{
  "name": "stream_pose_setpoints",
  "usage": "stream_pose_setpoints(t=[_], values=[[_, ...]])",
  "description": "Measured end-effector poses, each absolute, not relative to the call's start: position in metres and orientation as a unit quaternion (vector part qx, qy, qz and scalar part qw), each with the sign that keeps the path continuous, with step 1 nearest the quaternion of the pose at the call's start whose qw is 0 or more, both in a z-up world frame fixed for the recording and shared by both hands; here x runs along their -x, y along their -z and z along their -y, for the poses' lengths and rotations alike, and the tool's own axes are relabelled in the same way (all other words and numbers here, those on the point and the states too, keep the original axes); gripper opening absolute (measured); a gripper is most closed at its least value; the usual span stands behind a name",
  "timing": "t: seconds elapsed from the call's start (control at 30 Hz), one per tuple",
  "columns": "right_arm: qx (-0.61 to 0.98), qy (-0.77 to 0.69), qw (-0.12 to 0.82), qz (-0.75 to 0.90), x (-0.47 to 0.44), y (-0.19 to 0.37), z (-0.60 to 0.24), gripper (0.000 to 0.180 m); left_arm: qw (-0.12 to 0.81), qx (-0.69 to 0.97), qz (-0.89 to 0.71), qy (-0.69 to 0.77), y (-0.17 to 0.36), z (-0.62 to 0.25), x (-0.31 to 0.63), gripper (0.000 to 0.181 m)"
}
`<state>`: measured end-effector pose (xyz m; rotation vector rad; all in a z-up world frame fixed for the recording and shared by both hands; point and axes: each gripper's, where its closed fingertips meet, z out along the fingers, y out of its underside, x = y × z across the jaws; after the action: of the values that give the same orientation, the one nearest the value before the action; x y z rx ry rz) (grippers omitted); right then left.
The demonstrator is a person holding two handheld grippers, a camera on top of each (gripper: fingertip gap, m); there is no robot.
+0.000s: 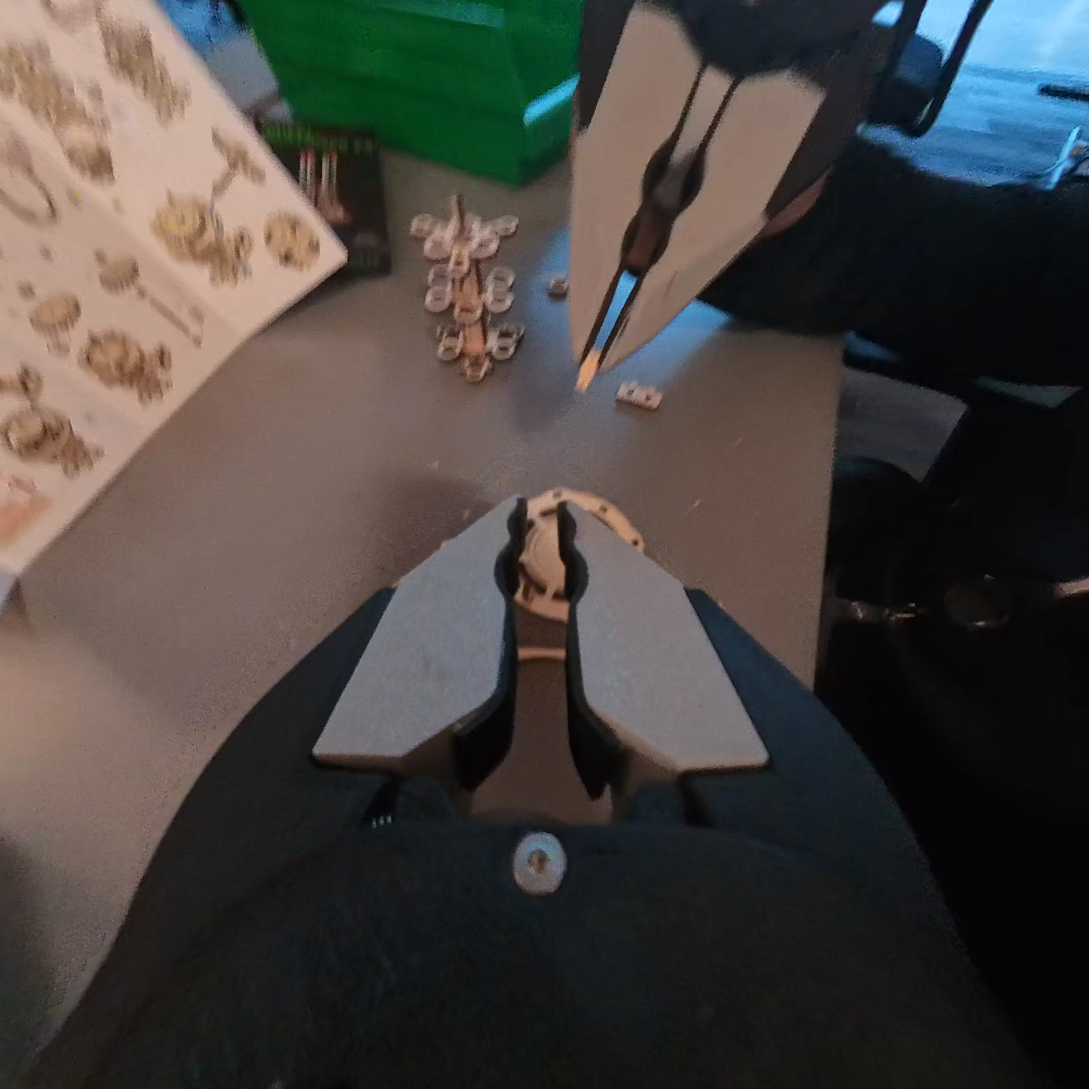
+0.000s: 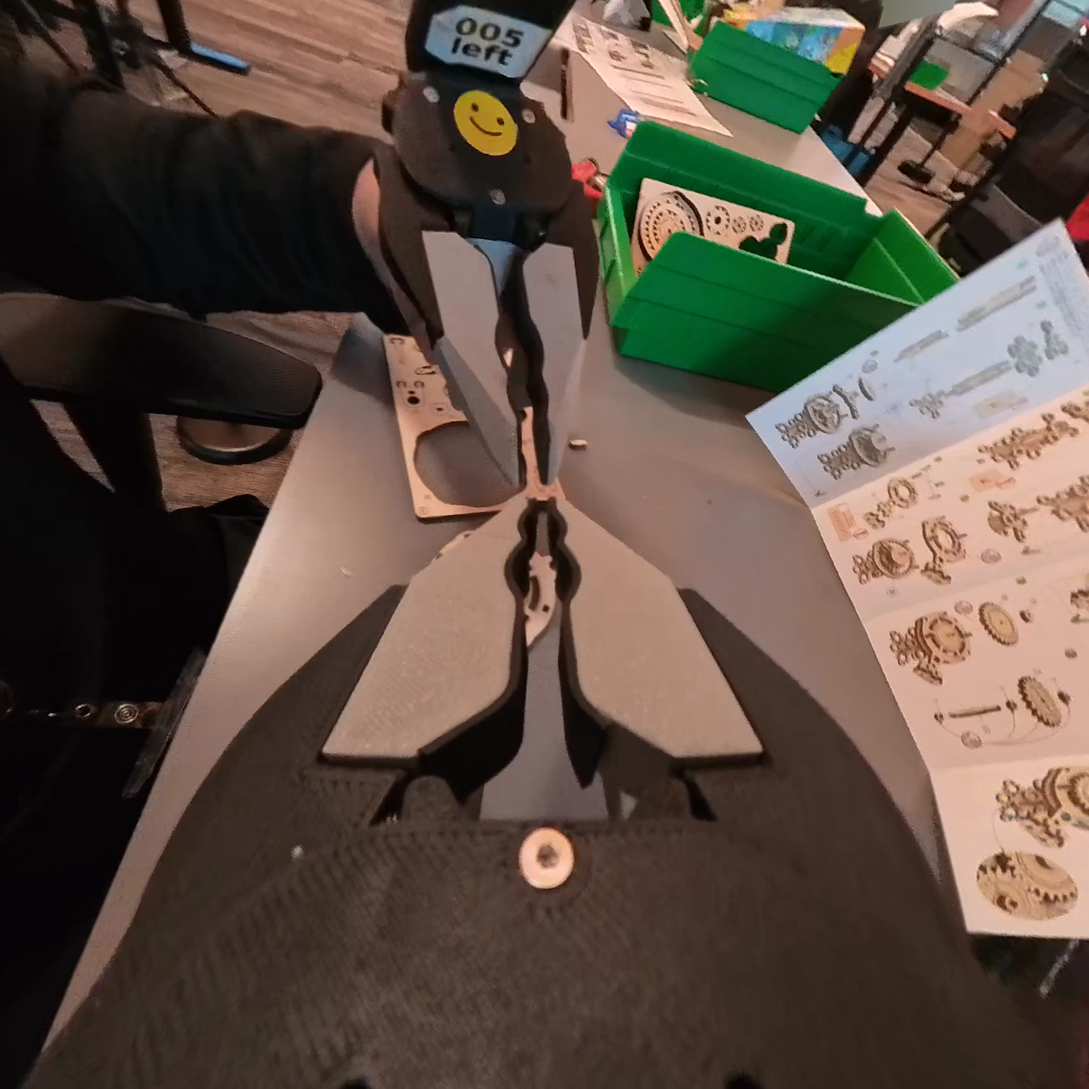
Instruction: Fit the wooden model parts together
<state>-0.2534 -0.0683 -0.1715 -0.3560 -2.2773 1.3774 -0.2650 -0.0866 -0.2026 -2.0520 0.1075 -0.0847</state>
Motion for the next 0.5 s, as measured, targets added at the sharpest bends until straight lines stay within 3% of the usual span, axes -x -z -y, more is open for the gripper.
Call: stream_pose_setpoints(t=[0.33, 0.5], values=[[0.15, -0.488, 0.229, 0.829, 0.26, 0.176, 0.062, 0.0, 0.355, 0.934, 0.02, 0.027, 0.265, 0.086, 0.313, 0.007], [0.153, -0.487, 0.225, 0.83, 0.26, 0.177, 0.061, 0.0, 0.349, 0.937, -0.014, 0.026, 0.269, 0.074, 0.308, 0.004]])
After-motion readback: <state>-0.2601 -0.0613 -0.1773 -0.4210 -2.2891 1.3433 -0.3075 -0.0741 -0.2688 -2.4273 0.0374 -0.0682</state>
